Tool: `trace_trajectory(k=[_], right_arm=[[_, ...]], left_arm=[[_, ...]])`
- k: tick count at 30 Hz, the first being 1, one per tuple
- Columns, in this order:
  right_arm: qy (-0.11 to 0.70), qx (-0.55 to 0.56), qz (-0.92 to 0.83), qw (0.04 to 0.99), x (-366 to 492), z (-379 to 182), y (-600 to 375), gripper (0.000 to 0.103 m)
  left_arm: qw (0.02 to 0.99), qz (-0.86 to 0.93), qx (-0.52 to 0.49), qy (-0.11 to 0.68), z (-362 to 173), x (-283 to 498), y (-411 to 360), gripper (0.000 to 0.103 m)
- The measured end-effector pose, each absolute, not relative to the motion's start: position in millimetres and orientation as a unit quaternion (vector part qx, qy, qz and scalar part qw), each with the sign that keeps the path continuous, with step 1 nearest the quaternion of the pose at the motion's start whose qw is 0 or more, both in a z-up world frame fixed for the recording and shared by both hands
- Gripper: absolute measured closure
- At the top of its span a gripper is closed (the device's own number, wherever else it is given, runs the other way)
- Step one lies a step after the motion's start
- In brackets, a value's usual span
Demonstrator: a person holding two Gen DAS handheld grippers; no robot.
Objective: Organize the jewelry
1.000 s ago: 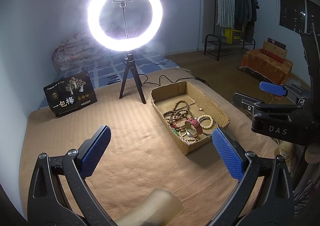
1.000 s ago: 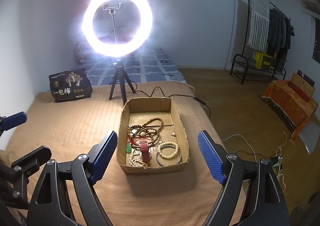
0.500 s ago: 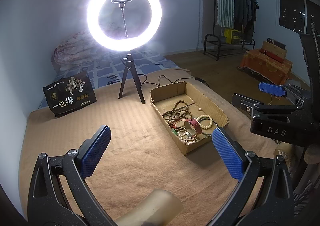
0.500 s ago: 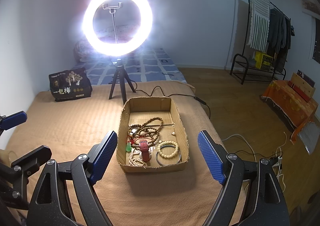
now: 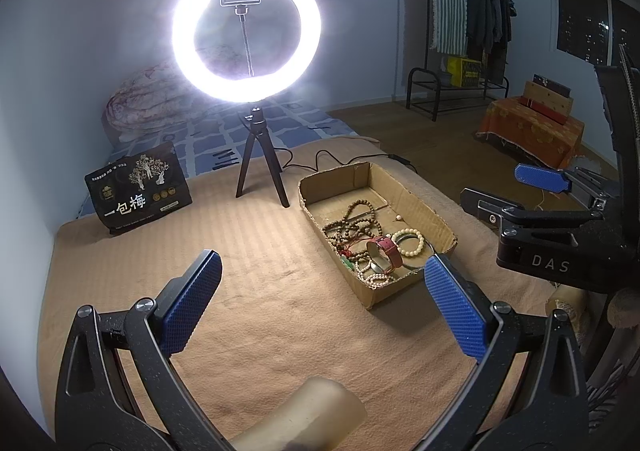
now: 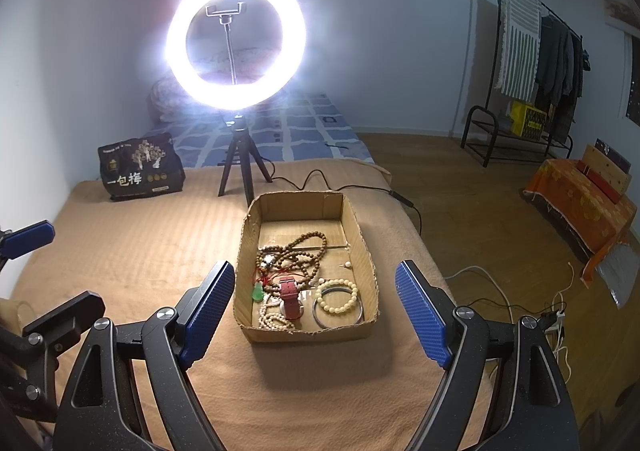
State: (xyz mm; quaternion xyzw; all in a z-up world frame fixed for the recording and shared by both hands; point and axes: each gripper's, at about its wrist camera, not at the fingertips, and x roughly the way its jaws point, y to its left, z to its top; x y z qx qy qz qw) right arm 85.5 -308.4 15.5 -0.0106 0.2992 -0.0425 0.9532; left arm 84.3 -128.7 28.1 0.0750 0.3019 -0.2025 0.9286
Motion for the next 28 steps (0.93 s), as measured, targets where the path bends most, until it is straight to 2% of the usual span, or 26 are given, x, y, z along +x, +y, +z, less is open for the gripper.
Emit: trace_trajectory(k=[28], right_arm=[[0.307, -0.019, -0.041, 0.951, 88.7, 14.8, -310.6, 0.020]], left_arm=[[0.932, -0.195, 0.070, 0.299, 24.9, 80.1, -132.8, 0.000]])
